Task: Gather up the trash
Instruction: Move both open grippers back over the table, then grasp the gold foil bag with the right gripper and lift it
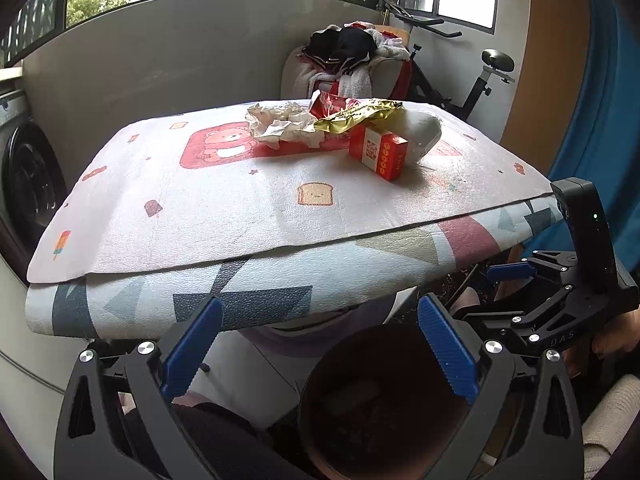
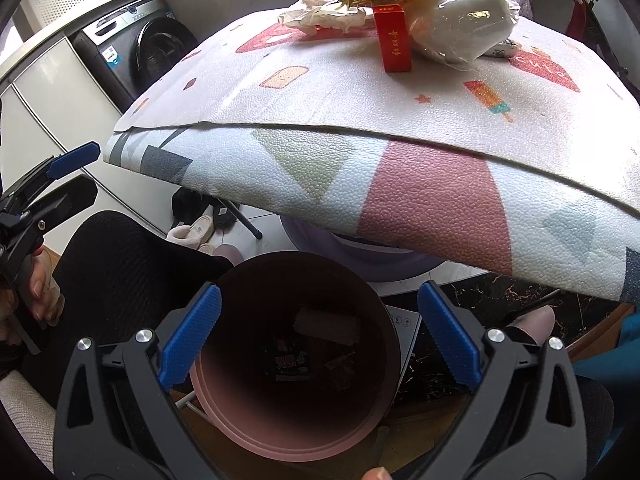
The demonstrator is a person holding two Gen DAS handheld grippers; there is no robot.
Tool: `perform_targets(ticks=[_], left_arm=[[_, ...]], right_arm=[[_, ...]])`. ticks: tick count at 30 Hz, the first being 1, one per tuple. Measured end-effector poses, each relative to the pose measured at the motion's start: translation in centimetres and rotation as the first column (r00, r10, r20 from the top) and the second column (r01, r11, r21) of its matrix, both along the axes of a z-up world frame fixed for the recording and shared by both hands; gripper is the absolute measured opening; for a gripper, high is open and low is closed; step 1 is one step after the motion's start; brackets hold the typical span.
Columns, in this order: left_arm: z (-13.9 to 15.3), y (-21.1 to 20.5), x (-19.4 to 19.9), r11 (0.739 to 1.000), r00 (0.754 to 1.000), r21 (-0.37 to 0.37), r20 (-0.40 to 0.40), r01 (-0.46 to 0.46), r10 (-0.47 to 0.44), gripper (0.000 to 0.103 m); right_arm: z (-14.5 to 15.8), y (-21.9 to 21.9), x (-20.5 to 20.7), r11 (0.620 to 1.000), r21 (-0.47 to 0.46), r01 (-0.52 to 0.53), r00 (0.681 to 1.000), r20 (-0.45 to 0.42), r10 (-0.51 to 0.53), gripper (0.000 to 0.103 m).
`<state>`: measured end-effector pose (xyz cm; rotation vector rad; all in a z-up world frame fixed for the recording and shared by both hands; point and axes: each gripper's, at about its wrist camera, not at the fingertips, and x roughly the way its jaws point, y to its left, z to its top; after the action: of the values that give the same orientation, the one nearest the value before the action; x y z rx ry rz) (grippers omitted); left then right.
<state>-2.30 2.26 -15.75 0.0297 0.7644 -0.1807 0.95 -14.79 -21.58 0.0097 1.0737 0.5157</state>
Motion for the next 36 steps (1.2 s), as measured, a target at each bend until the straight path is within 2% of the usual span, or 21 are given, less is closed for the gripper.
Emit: perform_targets(ticks=[17,25,30,33,36], left_arm=[[-0.3,0.2,0.6,1.000,1.000,-0.003,-0.026,-0.011,0.011,0.096],[-0.1,0.2,1.3,1.000,0.999,0.004,-0.043,-0.021,0.021,0.096],[1.7,1.2,2.7,0.997,0.997,-0.017,-0.002,-0.075,0.075,0.096],[2.7,2.6,3.7,0.993,0.995,-0.074,0.000,-0.095,0.096,0.096],[3.6,3.9,5.0,0.989,0.994,-0.095,0.001,-0.109,0.110,0.096]], right_arm=[[0.4,-1.1,0.5,0.997,0.038,0.066,0.998,0.007,-0.067,0.097],[1.3,-1.2,1.0,0.996,0.064,0.058,0.998,0.024,-0.059,0.097],[4.7,-0.7,2.3,0.994,-0.108,0.007,0.986,0.168,0.012,0.097],[7.1,0.4,4.8,0.973,-0.229,-0.022,0.970,0.233,0.076,0.097],[9.8,1.7,7.8,0.952,-0.307,-0.024,0.944,0.305,0.122,0.097]])
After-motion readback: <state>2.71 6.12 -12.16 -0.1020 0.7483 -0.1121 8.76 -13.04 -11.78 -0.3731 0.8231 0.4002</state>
